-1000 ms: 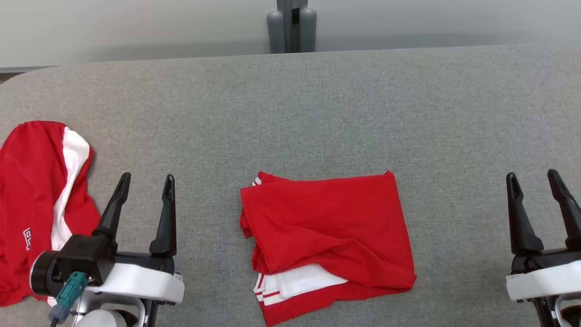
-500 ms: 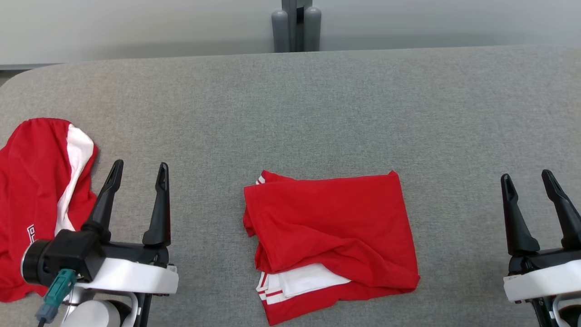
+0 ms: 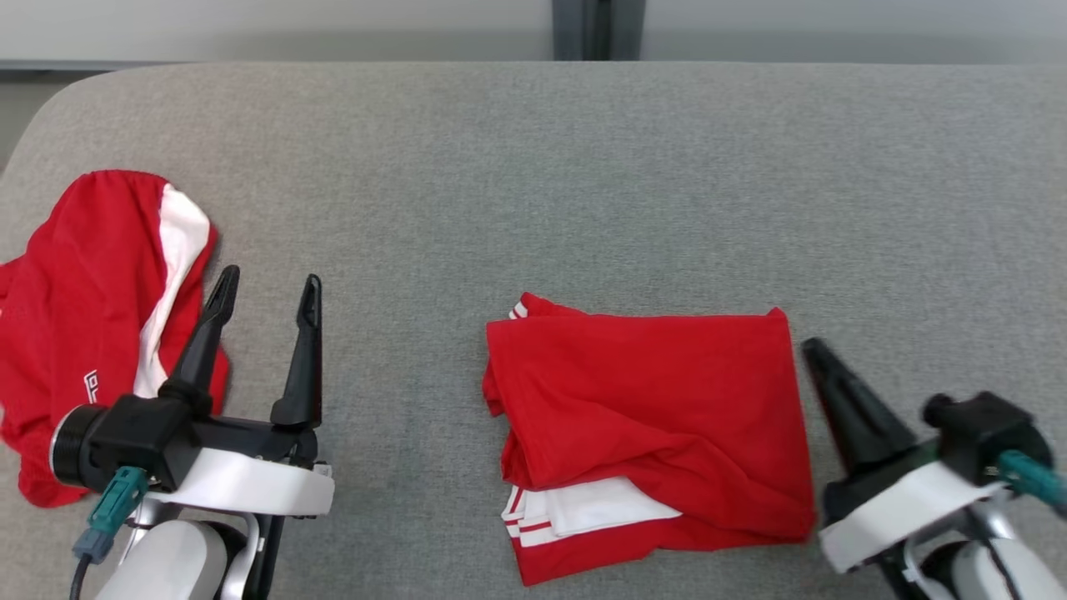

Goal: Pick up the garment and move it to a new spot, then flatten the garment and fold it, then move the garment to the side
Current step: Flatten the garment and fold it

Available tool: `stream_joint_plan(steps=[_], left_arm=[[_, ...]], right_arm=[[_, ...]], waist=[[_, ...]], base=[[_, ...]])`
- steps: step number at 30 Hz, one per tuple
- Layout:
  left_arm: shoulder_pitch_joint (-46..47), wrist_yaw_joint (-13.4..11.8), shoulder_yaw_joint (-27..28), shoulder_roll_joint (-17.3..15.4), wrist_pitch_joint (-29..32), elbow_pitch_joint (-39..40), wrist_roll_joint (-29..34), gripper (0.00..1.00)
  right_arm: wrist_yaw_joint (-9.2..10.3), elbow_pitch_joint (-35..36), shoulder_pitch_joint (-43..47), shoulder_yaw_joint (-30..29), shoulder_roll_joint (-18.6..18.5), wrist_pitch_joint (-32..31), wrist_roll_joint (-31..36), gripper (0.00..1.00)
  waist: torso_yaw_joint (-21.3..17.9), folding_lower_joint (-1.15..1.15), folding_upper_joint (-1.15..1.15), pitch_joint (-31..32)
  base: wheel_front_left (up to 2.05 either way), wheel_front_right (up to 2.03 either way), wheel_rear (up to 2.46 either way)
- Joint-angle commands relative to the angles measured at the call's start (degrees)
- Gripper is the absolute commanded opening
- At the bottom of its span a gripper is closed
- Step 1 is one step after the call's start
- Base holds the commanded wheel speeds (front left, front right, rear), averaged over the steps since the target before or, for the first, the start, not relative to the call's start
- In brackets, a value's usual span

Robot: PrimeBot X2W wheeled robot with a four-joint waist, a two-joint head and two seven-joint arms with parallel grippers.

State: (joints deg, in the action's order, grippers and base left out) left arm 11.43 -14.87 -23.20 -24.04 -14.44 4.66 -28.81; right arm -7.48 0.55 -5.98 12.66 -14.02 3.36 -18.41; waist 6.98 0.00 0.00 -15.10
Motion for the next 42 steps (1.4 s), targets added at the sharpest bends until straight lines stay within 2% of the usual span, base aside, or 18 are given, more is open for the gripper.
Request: stream_joint_plan(steps=[1, 2, 6, 14, 19, 27, 31, 37, 42], left_arm=[[1.3, 0.2, -0.1, 0.5, -0.3, -0.3, 0.4, 1.00], [1.3, 0.2, -0.1, 0.5, -0.3, -0.3, 0.4, 1.00], [2.2, 0.8, -0.6, 1.8, -0.4, -1.0, 0.7, 1.00], [3.4, 2.2, -0.8, 4.0, -0.6, -2.7, 1.1, 1.00], [3.4, 2.7, -0.2, 4.4, -0.6, -3.4, 1.1, 1.00], [3.6, 3.3, 0.9, 5.3, -0.6, -4.1, 1.8, 1.00], [3.0, 3.6, 1.4, 5.4, -0.6, -4.4, 2.0, 1.00], [2.3, 3.4, 2.4, 5.0, -0.6, -4.3, 2.3, 1.00], [2.2, 3.1, 3.4, 4.5, -0.6, -3.7, 2.7, 1.00]], right_arm=[[-0.03, -1.0, -1.7, 3.0, -0.7, 0.2, -0.9, 0.00], [-0.03, -1.0, -1.7, 3.0, -0.7, 0.2, -0.9, 0.00], [-0.03, -4.7, -5.6, 11.1, -2.0, 0.4, -2.8, 0.00], [-0.03, -13.2, -10.6, 23.3, -4.7, -1.3, -7.9, 0.00], [-0.03, -13.3, -12.6, 30.0, -5.1, -1.3, -10.8, 0.00], [-0.03, -11.8, -15.6, 35.6, -4.9, -0.1, -11.5, 0.00], [-0.02, -10.0, -15.7, 32.4, -4.7, 2.4, -12.4, 0.00], [-0.03, -6.1, -12.0, 17.8, -3.1, 5.6, -11.3, 0.00], [-0.03, -2.6, -9.0, 6.0, -1.3, 5.4, -8.4, 0.00]], waist=[[1.2, 0.00, 0.00, -0.9], [1.2, 0.00, 0.00, -0.9], [2.9, 0.00, 0.00, -1.8], [5.4, 0.00, 0.00, -2.6], [5.4, 0.00, 0.00, -3.0], [4.5, 0.00, 0.00, -3.3], [3.6, 0.00, 0.00, -2.7], [1.7, 0.00, 0.00, -1.7], [0.0, 0.00, 0.00, -0.8]], base=[[0.00, 0.00, 0.00], [0.00, 0.00, 0.00], [0.00, 0.00, 0.00], [0.00, 0.00, 0.00], [0.00, 0.00, 0.00], [0.00, 0.00, 0.00], [0.00, 0.00, 0.00], [0.00, 0.00, 0.00], [0.00, 0.00, 0.00]])
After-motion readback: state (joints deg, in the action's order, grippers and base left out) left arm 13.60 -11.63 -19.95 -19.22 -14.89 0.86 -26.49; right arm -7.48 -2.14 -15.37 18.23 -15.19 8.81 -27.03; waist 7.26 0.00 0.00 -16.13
